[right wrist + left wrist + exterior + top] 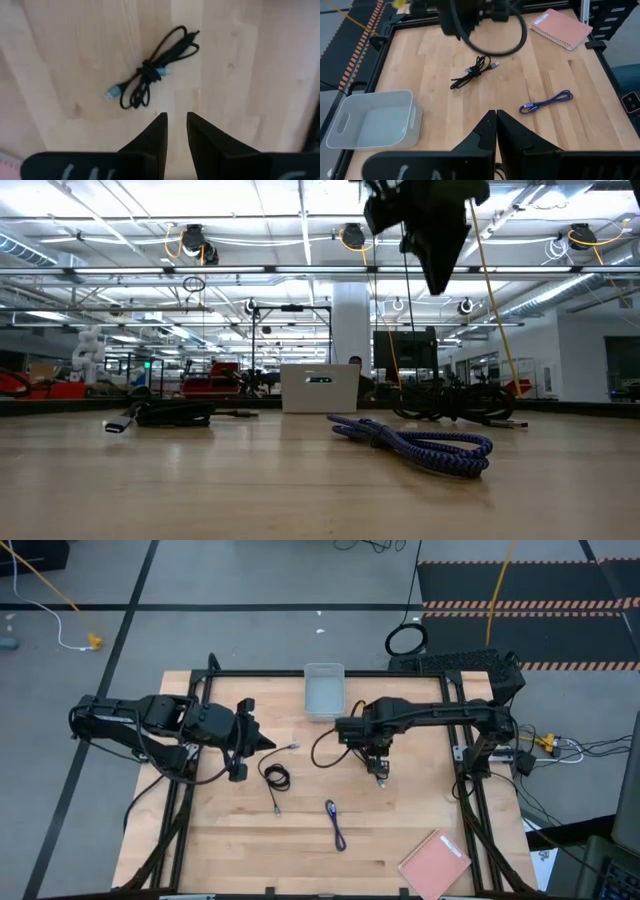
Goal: Pick and place USB-C Cables
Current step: Put the right black charger cable into the gray bin
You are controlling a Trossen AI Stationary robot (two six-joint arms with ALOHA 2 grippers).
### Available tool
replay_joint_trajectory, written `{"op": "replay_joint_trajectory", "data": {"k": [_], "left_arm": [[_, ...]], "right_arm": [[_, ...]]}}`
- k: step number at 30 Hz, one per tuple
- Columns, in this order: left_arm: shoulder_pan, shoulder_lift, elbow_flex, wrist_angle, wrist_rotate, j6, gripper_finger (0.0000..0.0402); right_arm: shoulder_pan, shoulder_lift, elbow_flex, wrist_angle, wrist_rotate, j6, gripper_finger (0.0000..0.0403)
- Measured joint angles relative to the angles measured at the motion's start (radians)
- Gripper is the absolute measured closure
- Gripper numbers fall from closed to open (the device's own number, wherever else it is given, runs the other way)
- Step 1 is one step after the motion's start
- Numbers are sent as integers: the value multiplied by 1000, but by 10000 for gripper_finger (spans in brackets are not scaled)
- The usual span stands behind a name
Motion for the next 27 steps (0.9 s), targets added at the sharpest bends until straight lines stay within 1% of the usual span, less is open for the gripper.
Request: {"op": "replay_joint_trajectory", "data": {"k": [8, 17, 21, 27], "left_arm": [[-1, 0, 0, 0, 0, -3, 385], [-12, 0, 0, 0, 0, -4, 385], [-12, 0, 0, 0, 0, -6, 385], [-12, 0, 0, 0, 0, -6, 385]], "right_arm": [[7, 1, -184, 171, 1, 13, 337], [9, 1, -341, 269, -3, 122, 332], [15, 1, -375, 285, -2, 162, 312], [43, 1, -390, 333, -3, 193, 260]]}}
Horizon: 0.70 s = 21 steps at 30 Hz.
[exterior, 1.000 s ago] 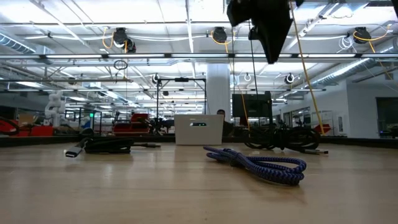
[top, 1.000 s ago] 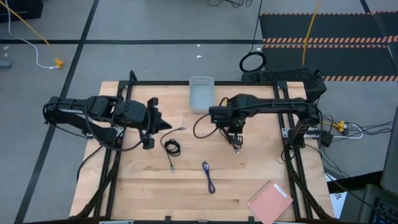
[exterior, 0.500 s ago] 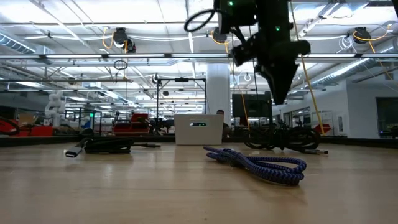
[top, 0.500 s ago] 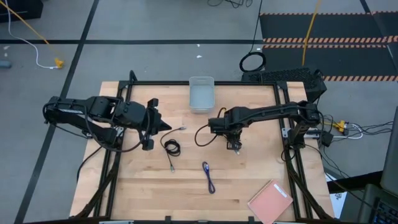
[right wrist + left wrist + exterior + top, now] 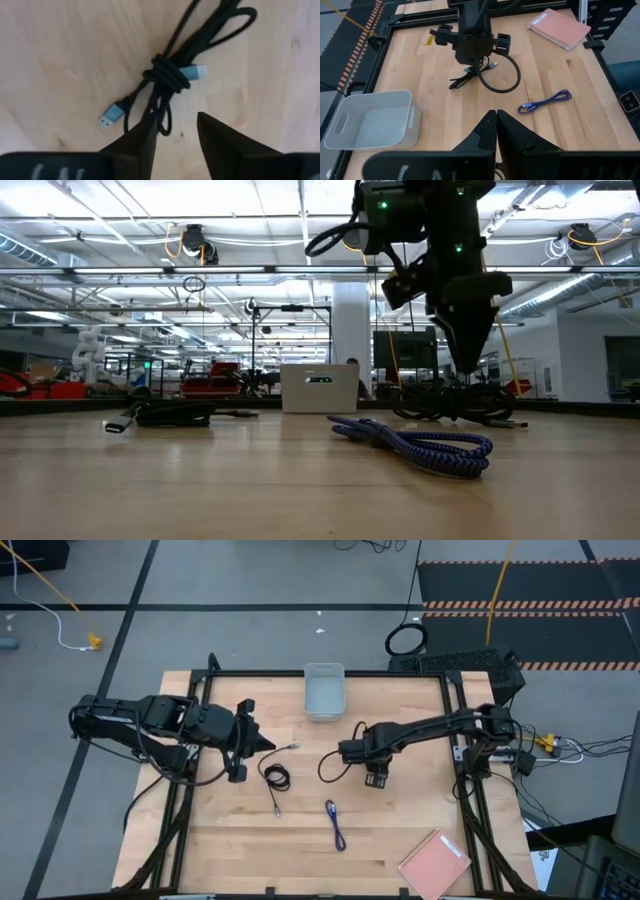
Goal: Pick and place USB-C Cables
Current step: Put the right black charger cable into the gray bin
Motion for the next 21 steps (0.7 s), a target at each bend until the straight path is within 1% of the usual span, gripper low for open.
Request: {"op": "replay_joint_trajectory", "data": {"k": [7, 10, 13, 21], "left_arm": [[0, 0, 0, 0, 0, 0, 385], [0, 0, 0, 0, 0, 0, 385], [0, 0, 0, 0, 0, 0, 385], [0, 0, 0, 0, 0, 0, 385]], "right_arm": [[32, 0, -4, 45, 3, 44, 214], [41, 0, -4, 58, 44, 63, 202], [48, 0, -5, 59, 83, 72, 196], [52, -1, -26, 80, 81, 106, 196]]}}
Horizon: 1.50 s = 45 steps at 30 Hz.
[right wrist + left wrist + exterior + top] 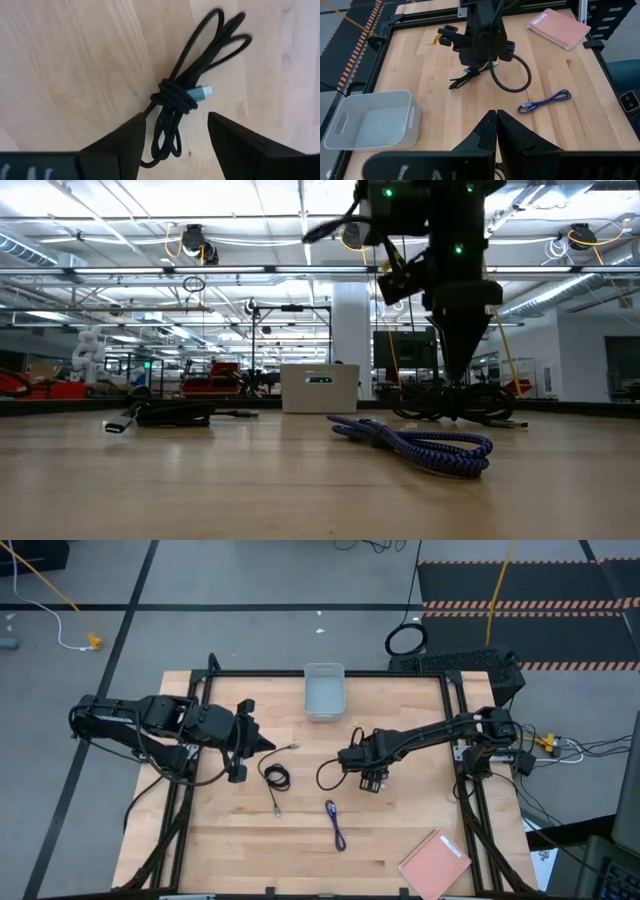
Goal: Pick and place USB-C Cables
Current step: Put the right black charger cable into the gray bin
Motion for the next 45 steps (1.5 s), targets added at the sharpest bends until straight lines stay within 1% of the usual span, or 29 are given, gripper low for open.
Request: {"op": "replay_joint_trajectory", "data": {"k": [7, 14, 19, 30, 36, 40, 45], "left_arm": [[0, 0, 0, 0, 0, 0, 385], [0, 0, 0, 0, 0, 1, 385], [0, 0, 0, 0, 0, 1, 385], [0, 0, 0, 1, 0, 0, 385], [0, 0, 0, 0, 0, 0, 385], [0, 1, 0, 1, 0, 0, 385], [0, 1, 0, 1, 0, 1, 385]], "right_arm": [[0, 0, -113, 85, -3, -7, 196], [-2, 0, -164, 127, -30, -36, 204], [-2, 0, -171, 126, -31, -36, 239], [-2, -5, -171, 121, -32, -43, 341], [-2, -47, -171, 102, -32, -58, 386], [-2, -110, -171, 102, -32, -72, 396], [-2, -215, -170, 108, -32, -92, 392]]}}
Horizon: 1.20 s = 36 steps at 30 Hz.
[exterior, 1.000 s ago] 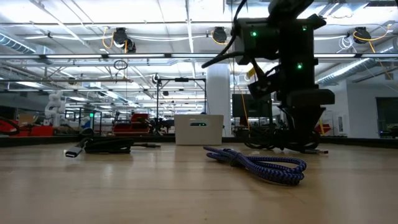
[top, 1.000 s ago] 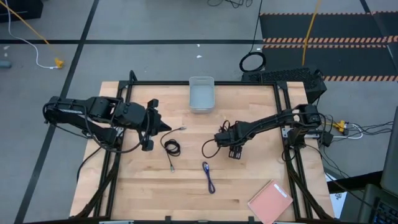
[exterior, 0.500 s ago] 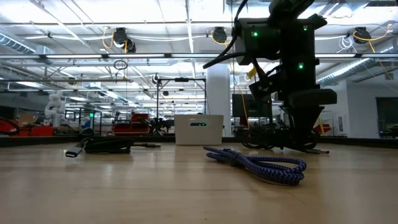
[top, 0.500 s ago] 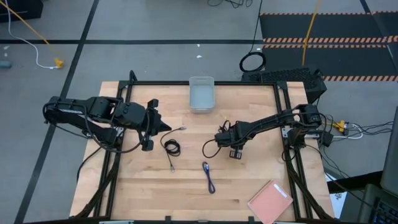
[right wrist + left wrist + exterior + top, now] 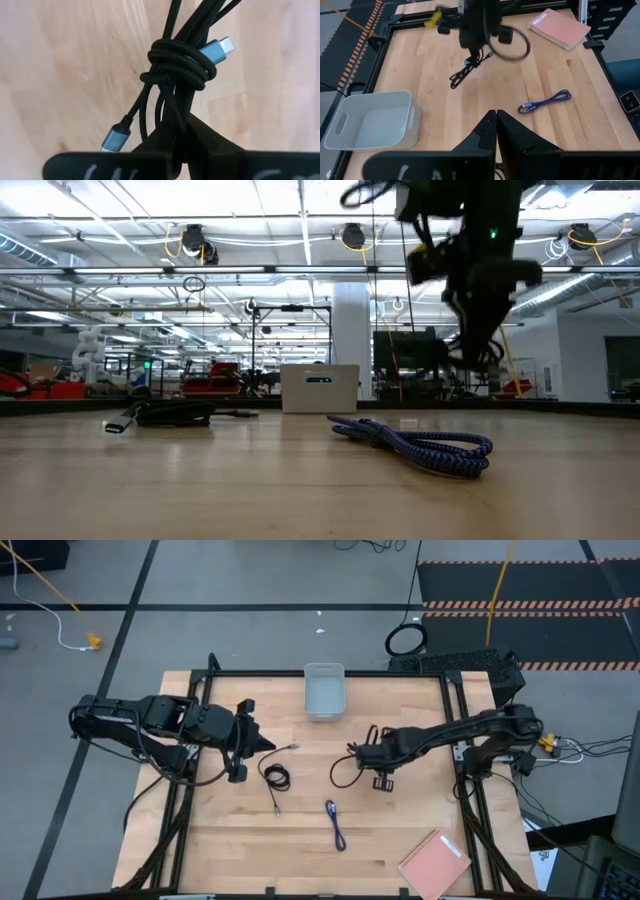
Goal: Pick and place USB-C Cables
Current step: Put the right black charger cable into the gray bin
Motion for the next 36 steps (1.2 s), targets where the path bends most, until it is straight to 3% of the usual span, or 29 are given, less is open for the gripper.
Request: {"op": "replay_joint_trajectory", "data": {"k": [7, 19, 27, 36], "left_arm": [[0, 0, 0, 4, -2, 0, 385], [0, 0, 0, 13, -10, -10, 385], [0, -1, -98, 153, -12, 7, 385], [2, -1, -234, 424, -27, 77, 385]], "right_arm": [[0, -157, 0, 108, 7, -95, 391], [0, -339, -70, 505, 8, -287, 391], [0, -394, -271, 1006, 7, -346, 391], [0, -393, -447, 1503, 7, -365, 390]]}}
